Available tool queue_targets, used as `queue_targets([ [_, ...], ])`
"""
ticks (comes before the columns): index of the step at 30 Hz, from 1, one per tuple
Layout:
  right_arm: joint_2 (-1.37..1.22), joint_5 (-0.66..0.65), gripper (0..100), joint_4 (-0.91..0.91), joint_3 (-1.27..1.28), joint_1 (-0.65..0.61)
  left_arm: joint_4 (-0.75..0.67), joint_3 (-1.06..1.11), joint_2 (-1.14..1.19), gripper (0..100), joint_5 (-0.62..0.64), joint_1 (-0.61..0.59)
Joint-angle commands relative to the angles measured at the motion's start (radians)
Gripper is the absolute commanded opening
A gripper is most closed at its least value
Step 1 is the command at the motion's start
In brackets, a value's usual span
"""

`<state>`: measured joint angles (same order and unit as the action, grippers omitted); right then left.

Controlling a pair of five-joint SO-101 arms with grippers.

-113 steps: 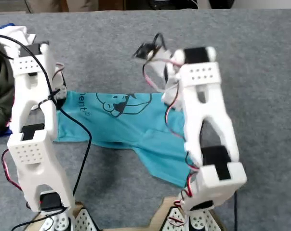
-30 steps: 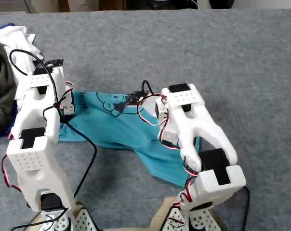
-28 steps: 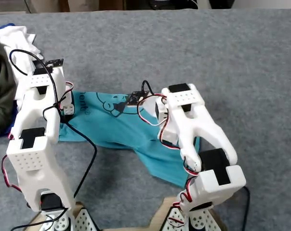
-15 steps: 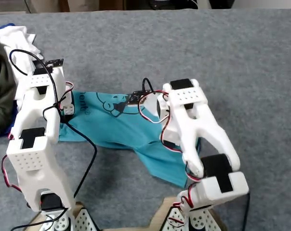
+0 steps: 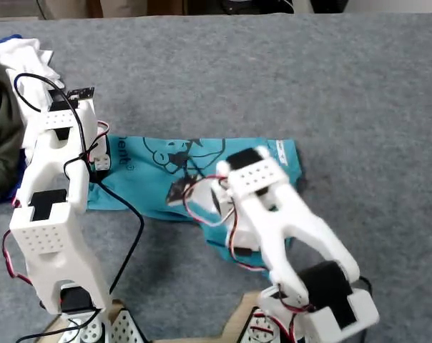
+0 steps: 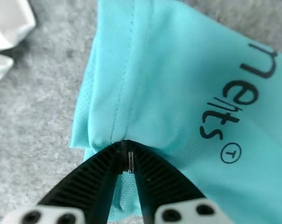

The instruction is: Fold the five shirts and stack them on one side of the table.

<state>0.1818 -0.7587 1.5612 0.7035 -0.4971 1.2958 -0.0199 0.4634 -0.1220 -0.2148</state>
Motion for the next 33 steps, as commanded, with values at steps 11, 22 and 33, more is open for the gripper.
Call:
queue_targets([
  [11,0.056,-0.025,13.7,0.064,-0.012,-0.035,-0.043,0.0,-0.022,2,-0.011,0.014],
  [22,0.031,0.063,16.4,0.048,-0.395,0.15,-0.037,-0.029,-0.021,2,-0.005,0.005],
  [33,-0.467,0.238,2.1,-0.172,-0.73,0.191,0.184,-0.167,-0.025,2,-0.009,0.003],
])
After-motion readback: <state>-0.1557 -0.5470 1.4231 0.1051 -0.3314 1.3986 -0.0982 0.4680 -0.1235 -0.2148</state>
